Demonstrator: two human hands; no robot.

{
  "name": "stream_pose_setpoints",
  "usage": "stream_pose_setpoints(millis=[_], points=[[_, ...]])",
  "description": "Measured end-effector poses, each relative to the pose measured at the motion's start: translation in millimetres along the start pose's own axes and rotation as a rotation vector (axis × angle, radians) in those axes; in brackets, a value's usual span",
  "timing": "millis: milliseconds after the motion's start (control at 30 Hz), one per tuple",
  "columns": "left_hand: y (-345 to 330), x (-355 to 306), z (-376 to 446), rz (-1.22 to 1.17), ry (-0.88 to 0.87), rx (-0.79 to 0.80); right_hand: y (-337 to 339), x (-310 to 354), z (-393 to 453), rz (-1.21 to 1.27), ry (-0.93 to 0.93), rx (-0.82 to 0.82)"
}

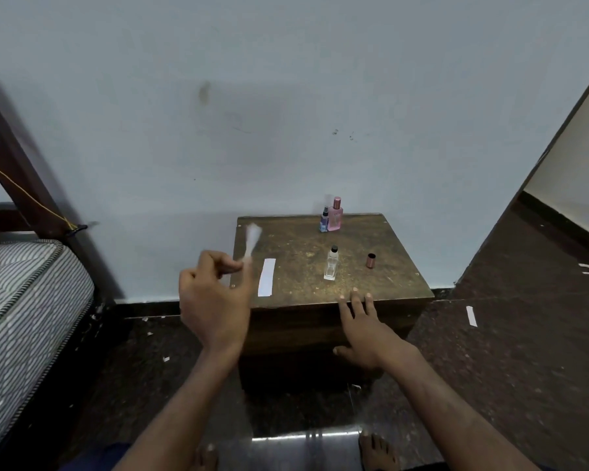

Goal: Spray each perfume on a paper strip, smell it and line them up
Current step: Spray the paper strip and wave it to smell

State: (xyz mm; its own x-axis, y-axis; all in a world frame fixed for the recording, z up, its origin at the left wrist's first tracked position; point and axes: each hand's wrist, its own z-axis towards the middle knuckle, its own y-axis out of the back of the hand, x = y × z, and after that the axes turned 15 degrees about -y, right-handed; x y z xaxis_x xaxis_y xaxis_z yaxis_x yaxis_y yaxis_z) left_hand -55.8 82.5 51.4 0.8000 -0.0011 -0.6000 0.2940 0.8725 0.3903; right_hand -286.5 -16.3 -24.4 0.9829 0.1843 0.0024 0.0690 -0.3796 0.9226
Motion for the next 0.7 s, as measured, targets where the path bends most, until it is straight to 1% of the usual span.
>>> stream_pose_setpoints(millis=[33,67,133,167,200,233,300,333,367,400,433,467,500,533,567,600,633,667,700], points=[[0,-4,-5,0.000,-0.078,0.018,1,-1,-2,-0.002,-0.005,0.007],[0,-13,-15,-0.019,-0.247,0.076,0,-1,0,0.005,-0.006,0.007],[-2,-33,-48,-0.114,-0.645,0.224,0,-1,2,0.022,0.005,-0.003],[-4,-37,-55,-0.133,-0.753,0.271,1,0,4,0.031,0.007,-0.001],[-4,-37,-48,-0.132,-0.738,0.279,1,1,4,0.032,0.006,0.000],[-5,-29,-36,-0.090,-0.598,0.252,2,3,5,0.032,0.006,0.002],[-4,-11,-15,-0.021,-0.068,0.115,2,2,1,0.009,-0.002,0.006],[-4,-2,-12,0.007,0.075,0.038,2,3,1,-0.003,0.002,0.005],[-2,-4,-16,0.016,0.029,0.007,0,3,1,-0.010,0.004,0.006],[-3,-16,-26,-0.014,-0.175,0.058,-2,1,2,0.000,0.006,0.001],[-5,-32,-44,-0.073,-0.470,0.127,-3,-1,3,0.009,0.009,-0.005],[-5,-43,-59,-0.092,-0.681,0.171,-3,-1,5,0.014,0.016,-0.007],[-5,-46,-58,-0.090,-0.727,0.188,-4,-2,8,0.026,0.015,-0.004],[-7,-40,-47,-0.070,-0.619,0.178,-4,-3,7,0.031,0.010,-0.005],[-10,-26,-31,-0.026,-0.363,0.137,-2,-2,5,0.026,0.007,-0.007],[-10,-10,-12,0.000,-0.032,0.050,-1,-2,2,0.013,0.003,-0.015],[-8,4,-2,0.003,0.215,-0.023,1,-3,-1,0.002,-0.001,-0.027],[-6,8,-4,-0.014,0.283,-0.063,0,-3,0,0.006,0.001,-0.033],[-2,-2,-11,-0.086,0.181,-0.028,-3,-5,4,0.006,0.010,-0.033]])
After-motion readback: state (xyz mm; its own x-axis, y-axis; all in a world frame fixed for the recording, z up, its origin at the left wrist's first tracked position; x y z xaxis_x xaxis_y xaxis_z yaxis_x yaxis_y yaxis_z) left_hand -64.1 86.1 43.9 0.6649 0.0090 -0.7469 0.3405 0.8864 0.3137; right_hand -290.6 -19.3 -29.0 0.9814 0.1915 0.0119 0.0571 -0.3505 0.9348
